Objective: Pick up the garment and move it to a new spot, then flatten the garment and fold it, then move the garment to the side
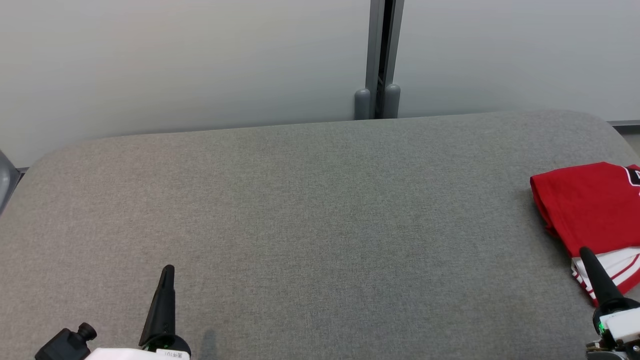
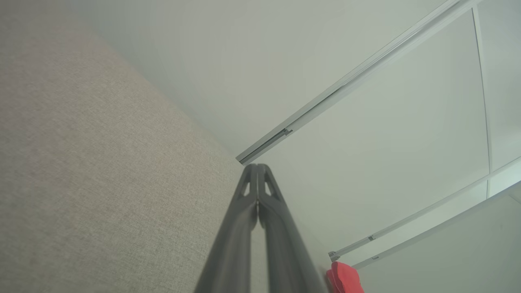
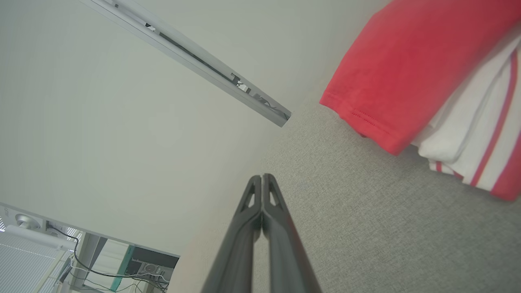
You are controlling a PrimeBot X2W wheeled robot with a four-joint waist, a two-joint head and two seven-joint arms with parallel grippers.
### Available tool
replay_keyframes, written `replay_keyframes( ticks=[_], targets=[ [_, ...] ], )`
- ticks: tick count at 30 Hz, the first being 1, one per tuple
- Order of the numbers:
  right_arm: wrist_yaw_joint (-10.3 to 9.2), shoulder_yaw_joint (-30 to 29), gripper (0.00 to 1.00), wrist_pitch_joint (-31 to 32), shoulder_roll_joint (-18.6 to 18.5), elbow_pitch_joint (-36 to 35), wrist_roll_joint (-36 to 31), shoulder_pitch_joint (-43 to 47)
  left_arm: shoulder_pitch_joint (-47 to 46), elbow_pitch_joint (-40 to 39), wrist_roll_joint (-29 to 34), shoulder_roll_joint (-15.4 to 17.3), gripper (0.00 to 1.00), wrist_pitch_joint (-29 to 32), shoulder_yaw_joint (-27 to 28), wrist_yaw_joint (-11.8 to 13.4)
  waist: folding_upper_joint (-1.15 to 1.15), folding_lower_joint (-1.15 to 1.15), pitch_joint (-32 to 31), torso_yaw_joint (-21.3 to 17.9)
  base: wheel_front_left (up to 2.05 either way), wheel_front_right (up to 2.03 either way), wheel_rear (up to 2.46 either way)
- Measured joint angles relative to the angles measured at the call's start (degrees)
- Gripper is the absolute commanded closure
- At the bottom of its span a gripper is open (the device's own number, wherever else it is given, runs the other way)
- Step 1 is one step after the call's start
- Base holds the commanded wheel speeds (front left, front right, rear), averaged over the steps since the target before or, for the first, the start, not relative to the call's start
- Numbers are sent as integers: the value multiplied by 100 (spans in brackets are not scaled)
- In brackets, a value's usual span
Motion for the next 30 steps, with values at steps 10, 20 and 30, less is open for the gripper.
replay_keyframes(
  ticks=[10, 20, 30],
  targets=[
    [0, -171, 100, 203, 10, 115, 572, -70, -19, 44, -482, -124, 100, -78, -40, -113, 0, 0, 10, 9, 0, 0, 0],
    [0, -335, 100, 390, 19, 237, 1098, -127, -45, 77, -955, -237, 100, -144, -85, -207, 0, 0, 20, 18, 0, 0, 0],
    [-1, -485, 100, 564, 27, 327, 1580, -189, -90, 112, -1365, -328, 100, -202, -122, -302, 0, 0, 31, 27, 0, 0, 0]
  ],
)
